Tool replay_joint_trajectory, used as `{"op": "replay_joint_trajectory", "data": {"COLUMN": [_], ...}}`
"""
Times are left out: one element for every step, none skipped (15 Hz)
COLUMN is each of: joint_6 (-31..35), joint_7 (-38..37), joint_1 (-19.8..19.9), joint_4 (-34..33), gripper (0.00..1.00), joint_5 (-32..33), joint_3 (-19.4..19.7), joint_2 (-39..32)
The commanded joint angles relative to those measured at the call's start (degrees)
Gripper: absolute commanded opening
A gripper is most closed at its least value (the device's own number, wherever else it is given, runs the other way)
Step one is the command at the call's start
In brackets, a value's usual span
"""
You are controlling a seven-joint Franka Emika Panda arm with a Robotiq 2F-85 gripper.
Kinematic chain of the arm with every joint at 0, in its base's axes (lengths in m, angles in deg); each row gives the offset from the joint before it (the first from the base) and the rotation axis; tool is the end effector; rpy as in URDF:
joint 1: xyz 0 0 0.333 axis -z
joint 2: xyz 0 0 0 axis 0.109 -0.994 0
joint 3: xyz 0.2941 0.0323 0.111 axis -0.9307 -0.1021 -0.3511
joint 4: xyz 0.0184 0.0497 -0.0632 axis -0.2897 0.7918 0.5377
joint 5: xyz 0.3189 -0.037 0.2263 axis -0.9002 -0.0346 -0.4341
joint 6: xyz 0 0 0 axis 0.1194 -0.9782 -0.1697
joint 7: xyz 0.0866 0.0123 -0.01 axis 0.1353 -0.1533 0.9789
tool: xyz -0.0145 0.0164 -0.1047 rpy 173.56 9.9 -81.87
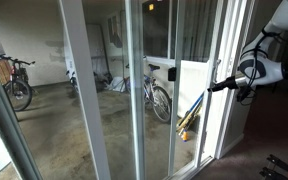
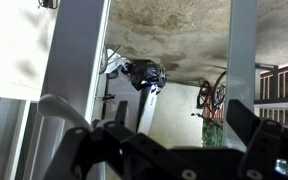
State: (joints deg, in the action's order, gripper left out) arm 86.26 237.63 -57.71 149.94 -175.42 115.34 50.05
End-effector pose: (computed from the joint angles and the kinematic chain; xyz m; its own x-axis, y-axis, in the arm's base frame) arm 0.4244 -0.1524 0.2532 0.4765 0.0715 0.8763 -0.0418 -0.9937 0.1038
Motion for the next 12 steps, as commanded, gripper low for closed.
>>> {"op": "replay_joint_trajectory", "data": {"joint_6": [0.0,0.0,0.0,0.0,0.0,0.0,0.0,-1.6,-2.3,-3.2,-3.6,-5.0], "joint_7": [0.0,0.0,0.0,0.0,0.0,0.0,0.0,0.3,0.3,0.3,0.3,0.3], "joint_1": [0.0,0.0,0.0,0.0,0.0,0.0,0.0,0.4,0.9,1.0,1.3,1.2], "joint_4": [0.0,0.0,0.0,0.0,0.0,0.0,0.0,0.9,1.6,2.0,2.5,3.1], "gripper": [1.00,1.00,1.00,1.00,1.00,1.00,1.00,1.00,1.00,1.00,1.00,1.00], "joint_5": [0.0,0.0,0.0,0.0,0.0,0.0,0.0,1.8,2.6,3.1,4.1,4.7], "joint_3": [0.0,0.1,0.1,0.1,0.1,0.1,0.1,0.7,1.4,2.4,3.3,5.1], "joint_2": [0.0,0.0,0.0,0.0,0.0,0.0,0.0,0.6,0.8,0.7,1.3,1.3]}}
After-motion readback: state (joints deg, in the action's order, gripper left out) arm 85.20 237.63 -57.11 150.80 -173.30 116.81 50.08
